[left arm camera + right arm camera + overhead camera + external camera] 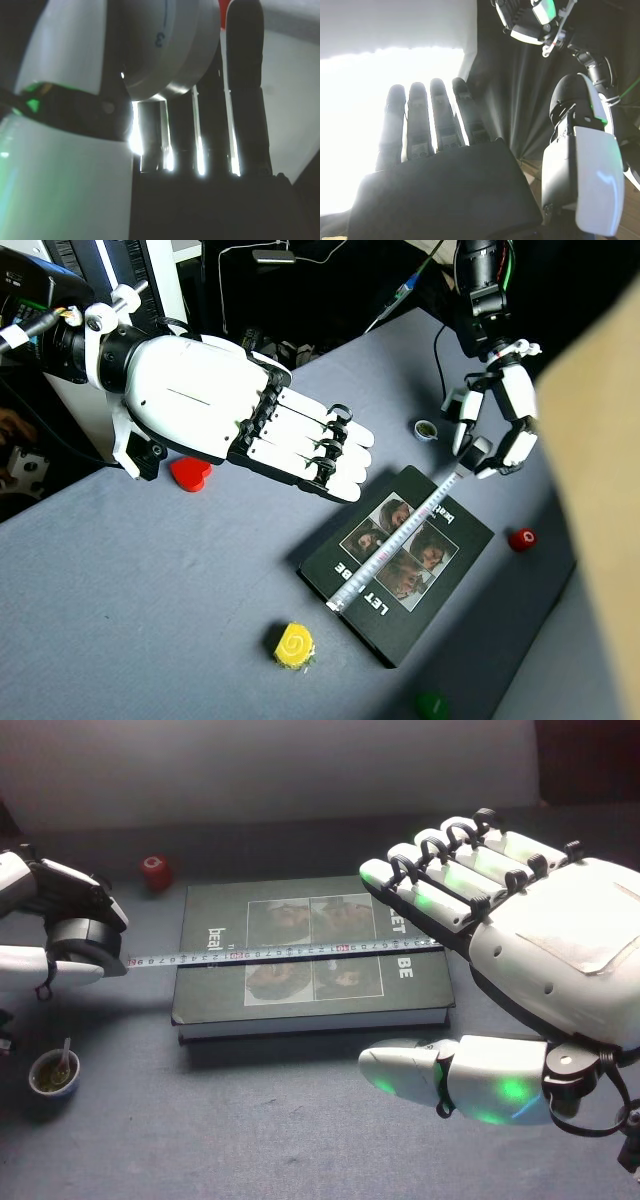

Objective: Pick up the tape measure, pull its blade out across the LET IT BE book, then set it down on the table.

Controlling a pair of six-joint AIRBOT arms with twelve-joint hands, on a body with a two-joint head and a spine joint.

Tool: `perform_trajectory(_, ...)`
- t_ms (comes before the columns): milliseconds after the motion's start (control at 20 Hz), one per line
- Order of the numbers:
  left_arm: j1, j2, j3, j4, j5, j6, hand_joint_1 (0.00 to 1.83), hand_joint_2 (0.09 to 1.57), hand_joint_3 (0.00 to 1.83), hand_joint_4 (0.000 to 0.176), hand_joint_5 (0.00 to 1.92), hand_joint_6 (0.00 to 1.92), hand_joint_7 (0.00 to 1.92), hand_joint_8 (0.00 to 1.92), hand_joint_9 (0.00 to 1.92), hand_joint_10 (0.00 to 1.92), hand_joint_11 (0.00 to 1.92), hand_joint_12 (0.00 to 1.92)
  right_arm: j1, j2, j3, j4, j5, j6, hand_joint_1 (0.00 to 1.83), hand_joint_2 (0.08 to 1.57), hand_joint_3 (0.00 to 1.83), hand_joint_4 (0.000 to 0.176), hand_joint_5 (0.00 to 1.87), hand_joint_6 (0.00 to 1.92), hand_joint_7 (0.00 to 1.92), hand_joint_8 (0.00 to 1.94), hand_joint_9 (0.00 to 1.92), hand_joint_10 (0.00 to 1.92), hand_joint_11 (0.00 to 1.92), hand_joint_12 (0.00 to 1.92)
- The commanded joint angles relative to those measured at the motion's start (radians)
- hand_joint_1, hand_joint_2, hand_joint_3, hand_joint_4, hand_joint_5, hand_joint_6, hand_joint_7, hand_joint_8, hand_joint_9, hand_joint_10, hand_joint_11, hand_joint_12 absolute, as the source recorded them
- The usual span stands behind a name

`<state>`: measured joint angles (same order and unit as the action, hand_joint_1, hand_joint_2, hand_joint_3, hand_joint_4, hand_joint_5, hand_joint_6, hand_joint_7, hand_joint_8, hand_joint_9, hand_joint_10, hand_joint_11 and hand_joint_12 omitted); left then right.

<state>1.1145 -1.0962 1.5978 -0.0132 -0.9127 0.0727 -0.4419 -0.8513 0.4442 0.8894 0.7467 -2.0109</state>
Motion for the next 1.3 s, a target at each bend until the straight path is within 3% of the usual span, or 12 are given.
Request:
perform_trajectory(0,-0.003,-0.004,0.016,-0.046,-0.113,-0.009,1.38,1.09,0.00,0.000,0.97,0.87,1.04,0.85,0.94,1.20,0.86,1.07,0.006,0.004,-0.005,-0.063,0.075,0.012,0.06,1.05,0.01,0.000,0.00,0.00,0.00,0.00,0.00,0.00,0.00,0.03)
perform_trajectory(100,-0.003,-0.007,0.025,-0.046,-0.113,-0.009,1.38,1.09,0.00,0.000,1.01,0.80,1.02,0.89,0.96,1.18,0.89,1.04,0.006,0.004,-0.005,-0.064,0.075,0.012,0.05,1.05,0.01,0.000,0.00,0.00,0.00,0.00,0.00,0.00,0.00,0.02)
perform_trajectory(450,-0.003,-0.014,0.050,-0.047,-0.118,-0.025,1.38,1.10,0.00,0.000,0.96,0.90,1.01,0.90,0.94,1.21,0.85,1.06,0.007,0.003,-0.005,-0.064,0.075,0.014,0.05,1.06,0.01,0.000,0.00,0.00,0.00,0.00,0.00,0.00,0.00,0.02)
perform_trajectory(550,-0.003,-0.014,0.048,-0.047,-0.119,-0.025,1.38,1.10,0.00,0.000,0.98,0.83,1.01,0.92,0.96,1.19,0.87,1.05,0.007,0.003,-0.005,-0.064,0.075,0.014,0.05,1.06,0.01,0.000,0.00,0.00,0.00,0.00,0.00,0.00,0.00,0.03)
perform_trajectory(1250,-0.027,0.002,-0.015,-0.060,-0.117,-0.005,1.38,1.10,0.00,0.000,1.00,0.80,1.02,0.92,0.93,1.20,0.87,1.03,0.010,0.007,-0.005,-0.064,0.086,0.019,0.05,1.06,0.00,0.000,0.00,0.00,0.00,0.00,0.00,0.00,0.00,0.09)
